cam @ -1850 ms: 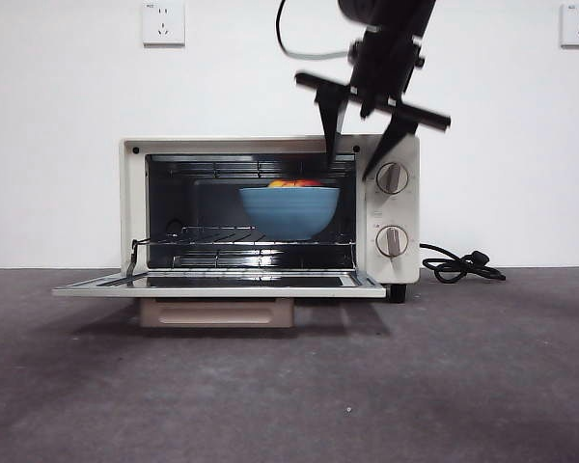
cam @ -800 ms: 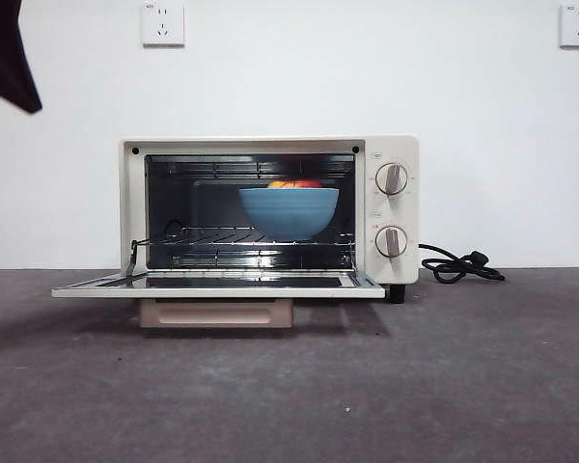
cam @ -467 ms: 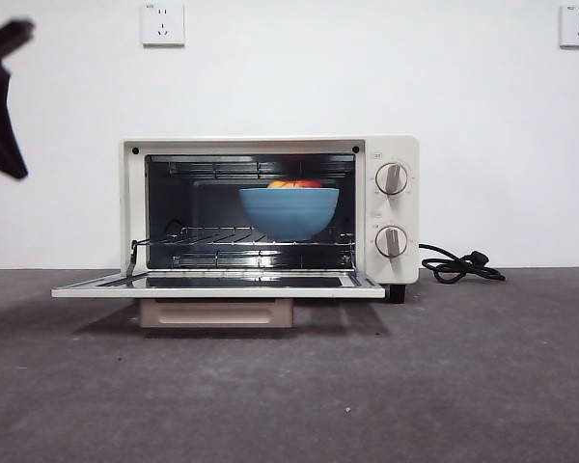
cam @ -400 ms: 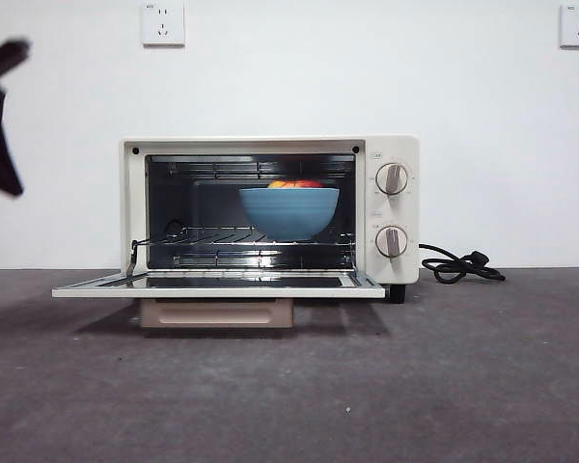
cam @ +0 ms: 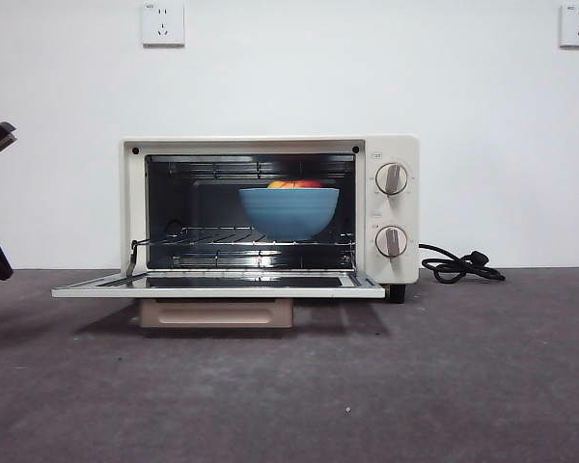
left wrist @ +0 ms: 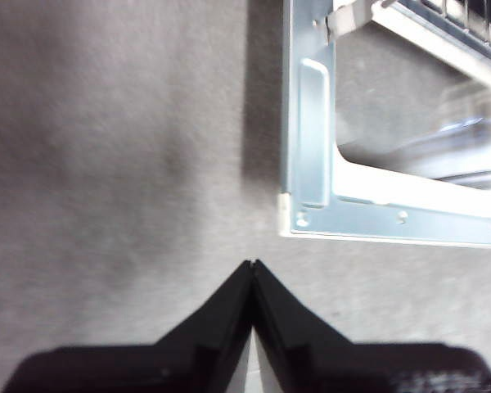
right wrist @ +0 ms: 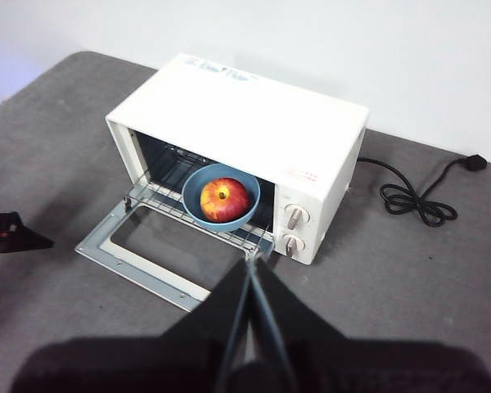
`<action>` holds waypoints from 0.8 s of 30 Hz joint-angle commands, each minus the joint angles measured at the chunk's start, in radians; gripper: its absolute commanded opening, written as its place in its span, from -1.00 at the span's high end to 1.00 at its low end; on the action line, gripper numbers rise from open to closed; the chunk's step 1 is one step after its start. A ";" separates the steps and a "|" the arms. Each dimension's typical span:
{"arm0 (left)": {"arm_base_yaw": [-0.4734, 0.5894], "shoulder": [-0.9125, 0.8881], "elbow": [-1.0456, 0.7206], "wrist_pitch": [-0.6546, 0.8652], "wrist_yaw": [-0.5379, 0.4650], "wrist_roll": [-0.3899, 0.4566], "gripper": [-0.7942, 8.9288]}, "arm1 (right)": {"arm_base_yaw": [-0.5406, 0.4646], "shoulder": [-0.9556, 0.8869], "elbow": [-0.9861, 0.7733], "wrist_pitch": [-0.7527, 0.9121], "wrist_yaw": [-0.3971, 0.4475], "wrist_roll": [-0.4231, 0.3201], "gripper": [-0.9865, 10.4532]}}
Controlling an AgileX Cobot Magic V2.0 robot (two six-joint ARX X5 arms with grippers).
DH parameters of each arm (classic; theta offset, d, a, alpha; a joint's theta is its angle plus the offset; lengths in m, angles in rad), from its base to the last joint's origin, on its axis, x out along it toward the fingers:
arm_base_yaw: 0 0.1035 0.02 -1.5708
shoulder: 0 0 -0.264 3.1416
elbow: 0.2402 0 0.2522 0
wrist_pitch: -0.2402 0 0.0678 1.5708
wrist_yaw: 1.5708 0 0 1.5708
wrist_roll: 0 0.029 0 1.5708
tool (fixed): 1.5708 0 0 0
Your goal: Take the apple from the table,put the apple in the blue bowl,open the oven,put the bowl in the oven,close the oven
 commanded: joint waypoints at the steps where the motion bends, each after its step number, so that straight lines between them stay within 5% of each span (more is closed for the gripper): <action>1: -0.001 0.005 -0.008 0.040 0.003 -0.078 0.85 | 0.002 -0.014 -0.006 -0.024 -0.016 -0.003 0.84; 14: -0.033 0.098 -0.008 0.121 -0.015 -0.190 0.85 | 0.002 -0.122 -0.016 -0.025 -0.048 0.005 0.84; 24: -0.090 0.196 -0.008 0.203 -0.004 -0.244 0.85 | 0.002 -0.250 -0.307 -0.024 -0.006 0.077 0.84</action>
